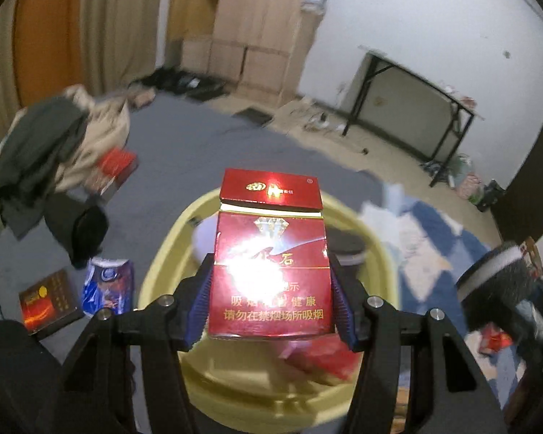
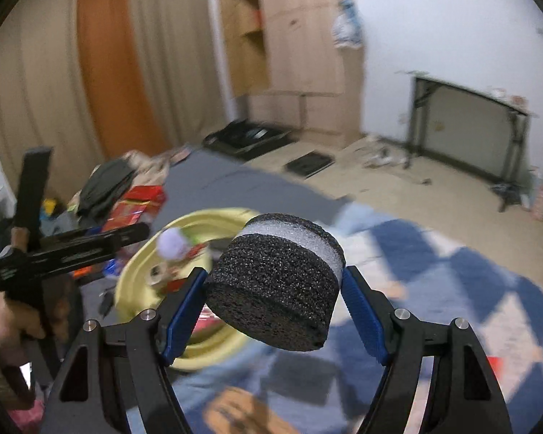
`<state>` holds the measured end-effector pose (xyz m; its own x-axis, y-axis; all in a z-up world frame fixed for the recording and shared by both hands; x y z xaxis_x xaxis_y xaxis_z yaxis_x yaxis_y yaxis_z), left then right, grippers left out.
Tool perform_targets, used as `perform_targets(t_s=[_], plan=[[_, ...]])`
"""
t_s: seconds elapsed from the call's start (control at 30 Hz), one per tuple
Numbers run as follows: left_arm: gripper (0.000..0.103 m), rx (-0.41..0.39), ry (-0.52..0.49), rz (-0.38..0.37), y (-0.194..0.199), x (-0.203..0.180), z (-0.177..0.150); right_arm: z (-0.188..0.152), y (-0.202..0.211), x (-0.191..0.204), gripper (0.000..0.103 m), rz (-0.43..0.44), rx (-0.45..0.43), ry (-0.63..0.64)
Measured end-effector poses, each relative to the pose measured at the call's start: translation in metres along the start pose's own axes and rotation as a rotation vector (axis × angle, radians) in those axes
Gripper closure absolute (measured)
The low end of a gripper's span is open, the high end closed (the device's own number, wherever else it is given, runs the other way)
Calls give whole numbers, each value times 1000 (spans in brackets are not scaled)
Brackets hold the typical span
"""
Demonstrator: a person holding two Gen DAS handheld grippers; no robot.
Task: Organize rigid objects
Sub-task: 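Carry pack and foam disc to the yellow tray and release both tools, then move both tools back over the last red packs on the rug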
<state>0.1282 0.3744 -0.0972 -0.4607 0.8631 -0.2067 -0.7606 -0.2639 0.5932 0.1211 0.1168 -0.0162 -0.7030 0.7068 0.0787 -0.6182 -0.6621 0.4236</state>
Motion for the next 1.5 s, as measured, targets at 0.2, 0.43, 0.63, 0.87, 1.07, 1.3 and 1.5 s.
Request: perform_targets(t_s=[0.2, 0.43, 0.63, 0.87, 1.07, 1.3, 1.5], plan=[[44, 59, -15, -27, -46, 10, -21, -28, -72, 54, 28, 72, 114, 59], [44, 80, -50, -58, -77, 5, -31, -33, -122, 51, 28, 79, 143, 16], [44, 79, -44, -47, -80, 5, -28, -37, -144, 41, 27, 67, 143, 0], [3, 10, -11, -20, -47, 12, -8, -34, -139, 48, 7, 51, 147, 18], [0, -44, -10, -33, -1, -5, 24, -13, -97, 44, 0, 41, 94, -21], [0, -91, -65, -197, 71, -117, 29, -7, 18, -17, 0, -93, -39, -79], [0, 10, -89, -290, 107, -212, -28, -54, 148, -101, 0, -282, -41, -88]])
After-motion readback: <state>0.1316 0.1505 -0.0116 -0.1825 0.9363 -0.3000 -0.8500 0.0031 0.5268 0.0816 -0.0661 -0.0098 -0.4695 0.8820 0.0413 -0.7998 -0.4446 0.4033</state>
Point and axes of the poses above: each gripper's, at about its wrist camera, not at the fingertips, and y roughly against the way its jaws point, x to its left, z to its top, the point moved 10 cm from there along -y, roughly the way its jaws point, and after that the axes turned 9 degrees about -x, right-handed, at the moved point
